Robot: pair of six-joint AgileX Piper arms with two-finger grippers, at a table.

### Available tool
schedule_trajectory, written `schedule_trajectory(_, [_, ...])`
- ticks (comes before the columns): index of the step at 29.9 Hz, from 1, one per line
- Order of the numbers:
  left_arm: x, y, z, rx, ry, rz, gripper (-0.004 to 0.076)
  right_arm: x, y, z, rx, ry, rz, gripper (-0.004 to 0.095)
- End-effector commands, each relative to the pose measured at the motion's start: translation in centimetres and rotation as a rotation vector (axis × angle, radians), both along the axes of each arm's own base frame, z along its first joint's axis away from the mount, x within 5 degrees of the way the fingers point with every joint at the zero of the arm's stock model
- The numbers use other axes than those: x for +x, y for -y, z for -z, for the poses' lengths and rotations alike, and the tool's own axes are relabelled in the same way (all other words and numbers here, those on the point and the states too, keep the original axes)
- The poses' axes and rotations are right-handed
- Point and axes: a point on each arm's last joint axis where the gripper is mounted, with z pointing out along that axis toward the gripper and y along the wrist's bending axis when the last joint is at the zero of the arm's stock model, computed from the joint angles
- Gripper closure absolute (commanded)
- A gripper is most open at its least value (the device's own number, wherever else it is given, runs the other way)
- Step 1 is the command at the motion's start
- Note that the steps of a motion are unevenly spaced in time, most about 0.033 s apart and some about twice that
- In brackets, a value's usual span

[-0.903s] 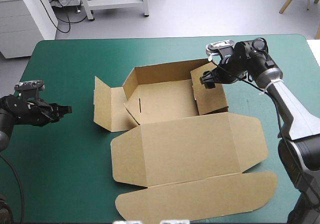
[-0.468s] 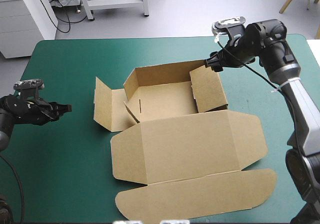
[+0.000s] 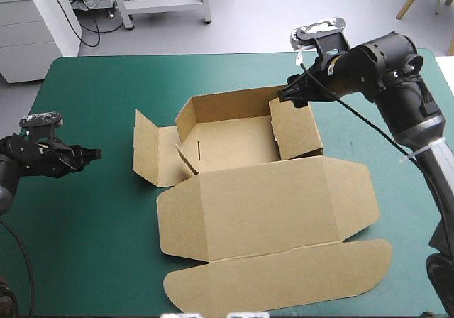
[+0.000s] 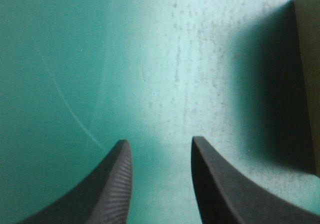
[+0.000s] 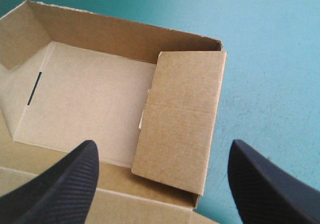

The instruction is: Fold the box

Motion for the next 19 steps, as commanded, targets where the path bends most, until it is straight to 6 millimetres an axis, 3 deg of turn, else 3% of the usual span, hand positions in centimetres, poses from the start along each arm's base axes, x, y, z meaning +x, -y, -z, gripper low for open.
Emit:
schedule_trajectory(1, [-0.1,0.0,-1.8,0.015,0.091,-0.015,0.0449,-0.7,0.9,-0.1,-0.042,0.049,0.021,0.0251])
schedule_trajectory(8, [-0.1,0.0,-1.8,0.02,0.087,-0.012,0.0449,2.4,1.5,4.3,0.011,-0.123,0.019,0.0251])
schedule_trajectory(14, [-0.1,0.0,-1.8,0.025,0.082,-0.008,0.0449,6.5,3.6,8.7,-0.013,-0.242,0.082,0.0251])
schedule_trajectory(19, [-0.1,0.0,-1.8,0.029,0.083,-0.002,0.0449,8.7,3.4,12.0,-0.044,-0.299,0.059,0.0251])
